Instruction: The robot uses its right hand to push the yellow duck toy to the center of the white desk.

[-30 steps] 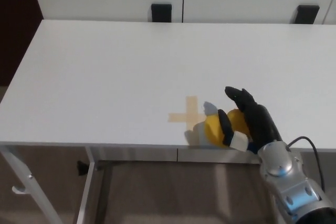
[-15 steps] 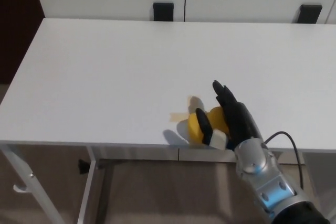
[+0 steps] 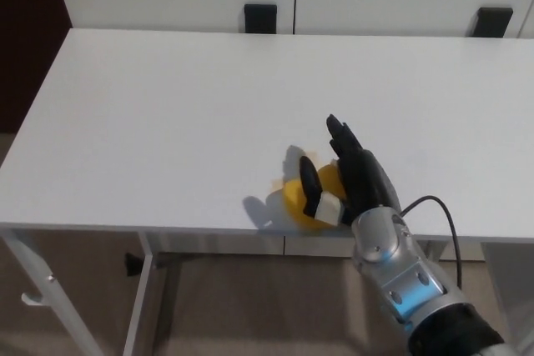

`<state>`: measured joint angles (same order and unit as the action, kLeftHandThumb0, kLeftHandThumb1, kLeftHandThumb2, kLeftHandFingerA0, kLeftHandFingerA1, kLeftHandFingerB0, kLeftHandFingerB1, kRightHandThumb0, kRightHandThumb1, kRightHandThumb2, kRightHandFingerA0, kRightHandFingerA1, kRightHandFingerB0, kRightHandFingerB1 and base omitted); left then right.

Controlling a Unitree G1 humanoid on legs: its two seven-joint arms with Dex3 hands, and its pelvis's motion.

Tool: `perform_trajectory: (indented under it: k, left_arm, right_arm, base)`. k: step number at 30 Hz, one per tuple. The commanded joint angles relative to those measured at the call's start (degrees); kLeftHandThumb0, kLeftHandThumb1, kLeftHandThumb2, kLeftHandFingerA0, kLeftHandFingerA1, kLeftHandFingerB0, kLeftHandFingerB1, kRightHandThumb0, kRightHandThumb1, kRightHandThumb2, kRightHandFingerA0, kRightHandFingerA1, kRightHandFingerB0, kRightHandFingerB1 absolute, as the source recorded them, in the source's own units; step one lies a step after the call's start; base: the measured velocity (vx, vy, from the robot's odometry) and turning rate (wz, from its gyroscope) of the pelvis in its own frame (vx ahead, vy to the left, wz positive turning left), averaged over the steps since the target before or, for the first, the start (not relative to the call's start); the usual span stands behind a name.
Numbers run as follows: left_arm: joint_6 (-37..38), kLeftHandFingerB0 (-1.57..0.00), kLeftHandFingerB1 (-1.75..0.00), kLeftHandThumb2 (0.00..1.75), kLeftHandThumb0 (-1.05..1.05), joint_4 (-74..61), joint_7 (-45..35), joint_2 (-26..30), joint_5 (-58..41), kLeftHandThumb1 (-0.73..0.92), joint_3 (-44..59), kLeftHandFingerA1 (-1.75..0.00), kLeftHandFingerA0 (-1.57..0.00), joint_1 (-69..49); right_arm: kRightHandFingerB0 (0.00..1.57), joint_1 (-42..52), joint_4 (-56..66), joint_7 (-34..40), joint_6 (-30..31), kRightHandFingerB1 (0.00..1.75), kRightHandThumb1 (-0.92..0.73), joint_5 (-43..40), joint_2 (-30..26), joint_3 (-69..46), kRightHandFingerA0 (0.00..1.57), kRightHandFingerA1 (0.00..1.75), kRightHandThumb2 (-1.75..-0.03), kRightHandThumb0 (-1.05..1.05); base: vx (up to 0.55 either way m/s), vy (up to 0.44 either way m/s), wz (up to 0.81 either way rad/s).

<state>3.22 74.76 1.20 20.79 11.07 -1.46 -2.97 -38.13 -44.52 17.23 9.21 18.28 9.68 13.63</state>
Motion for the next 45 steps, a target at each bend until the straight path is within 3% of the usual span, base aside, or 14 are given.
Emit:
perform_trajectory:
  k: [1, 2, 3, 4, 6, 7, 13, 17, 32, 34, 38, 40, 41, 45]
  left_arm:
    - [2.5, -0.86, -0.67, 0.71, -0.15, 0.0, 1.0, -0.1, 0.6, 0.65, -0.4, -0.74, -0.86, -0.8]
    - [2.6, -0.87, -0.67, 0.77, -0.13, 0.1, 0.7, -0.1, 0.5, 0.62, -0.3, -0.75, -0.86, -0.7]
    - [2.7, -0.87, -0.67, 0.77, -0.13, 0.2, 0.4, -0.1, 0.5, 0.62, -0.3, -0.75, -0.86, -0.7]
    - [2.7, -0.86, -0.69, 0.78, -0.13, 0.2, 0.2, -0.1, 0.5, 0.62, -0.4, -0.77, -0.87, -0.7]
    - [2.7, -0.86, -0.69, 0.78, -0.13, 0.1, 0.2, 0.0, 0.5, 0.62, -0.4, -0.77, -0.87, -0.7]
    - [2.4, -0.86, -0.64, 0.75, -0.14, 0.0, 0.2, 0.0, 0.7, 0.62, -0.7, -0.73, -0.86, -0.7]
    - [2.3, -0.86, -0.64, 0.82, -0.13, -0.3, 0.1, 0.3, 0.9, 0.62, -1.1, -0.72, -0.85, -0.6]
    - [2.1, -0.87, -0.69, 0.75, -0.16, -0.2, 0.2, 0.3, 0.5, 0.65, -0.8, -0.78, -0.86, -0.2]
    - [2.0, -0.89, -0.71, 0.78, -0.12, -0.2, 0.4, 0.5, -0.1, 0.62, 0.3, -0.80, -0.87, -0.4]
    - [1.9, -0.91, -0.73, 0.81, -0.13, -0.1, 0.4, 0.4, -0.4, 0.61, 0.6, -0.85, -0.88, -0.3]
    - [1.6, -0.89, -0.69, 0.75, -0.15, 0.0, 0.5, 0.3, -0.3, 0.64, 0.6, -0.84, -0.86, -0.3]
    - [1.7, -0.88, -0.70, 0.71, -0.16, -0.1, 0.6, 0.5, -0.1, 0.64, 0.4, -0.84, -0.88, -0.3]
    - [1.7, -0.87, -0.66, 0.70, -0.15, 0.1, 0.5, 0.6, -0.2, 0.65, 0.5, -0.78, -0.86, -0.3]
    - [2.0, -0.86, -0.64, 0.73, -0.15, 0.3, 0.5, 0.9, -0.1, 0.64, 0.6, -0.78, -0.86, -0.5]
  right_arm:
    - [0.00, -1.4, -0.1, 1.2, 1.8, 0.04, -0.83, 1.7, 0.6, 1.0, 0.00, 0.00, -0.96, -0.90]
    - [0.00, -1.5, -0.1, 1.2, 1.6, 0.00, -0.92, 2.1, 0.1, 1.4, 0.00, 0.00, -0.82, -0.89]
    - [0.00, -1.6, -0.1, 1.1, 1.5, 0.00, -0.92, 2.4, -0.2, 1.6, 0.00, 0.00, -0.82, -0.89]
    - [0.00, -1.7, -0.1, 1.3, 1.2, 0.05, -0.89, 2.7, -0.7, 1.8, 0.00, 0.28, -1.23, -1.03]
    - [0.00, -1.6, -0.1, 1.5, 1.1, 0.05, -0.89, 2.8, -0.7, 1.9, 0.00, 0.28, -1.23, -1.03]
    - [0.00, -1.4, 0.4, 2.2, 2.3, 0.00, -0.92, 3.6, -1.5, 2.0, 0.00, 0.00, -0.93, -0.92]
    - [0.00, -0.6, 2.5, 2.8, 4.2, 0.00, -0.92, 4.8, -3.9, 1.9, 0.00, 0.00, -0.95, -0.96]
    - [0.00, 1.3, 6.5, 2.6, 3.5, 0.00, -0.92, 5.3, -6.1, 1.6, 0.00, 0.00, -0.88, -1.01]
    - [0.00, 10.6, 30.9, 1.4, 1.1, 0.00, -0.92, 9.4, -19.5, -1.7, 0.00, 0.00, -0.84, -1.01]
    - [0.00, 14.5, 42.3, -2.7, 0.9, 0.00, -0.92, 7.6, -23.6, -5.5, 0.00, 0.00, -0.85, -1.02]
    - [0.00, 15.9, 46.4, -4.2, 1.9, 0.00, -0.92, 6.7, -24.7, -7.2, 0.00, 0.00, -0.88, -1.02]
    - [0.00, 19.3, 53.1, -8.6, 3.0, 0.00, -0.92, 1.4, -29.5, -16.2, 0.00, 0.00, -0.95, -0.99]
    - [0.00, 21.7, 55.3, -12.4, 3.2, 0.08, -0.86, -3.2, -33.2, -23.2, 0.00, 0.20, -1.17, -1.05]
    - [0.00, 27.5, 57.5, -19.2, 3.9, 0.11, -0.85, -10.3, -39.9, -36.9, 0.00, 0.19, -1.12, -1.05]
  base:
    - [0.00, 0.000, 0.00]
    - [0.00, 0.000, 0.00]
    - [0.00, 0.000, 0.00]
    - [0.00, 0.000, 0.00]
    - [0.00, 0.000, 0.00]
    - [0.00, 0.000, 0.00]
    - [0.00, 0.000, 0.00]
    - [0.00, 0.000, 0.00]
    - [0.00, 0.000, 0.00]
    - [0.00, 0.000, 0.00]
    - [0.00, 0.000, 0.00]
    - [0.00, 0.000, 0.00]
    - [0.00, 0.000, 0.00]
    - [0.00, 0.000, 0.02]
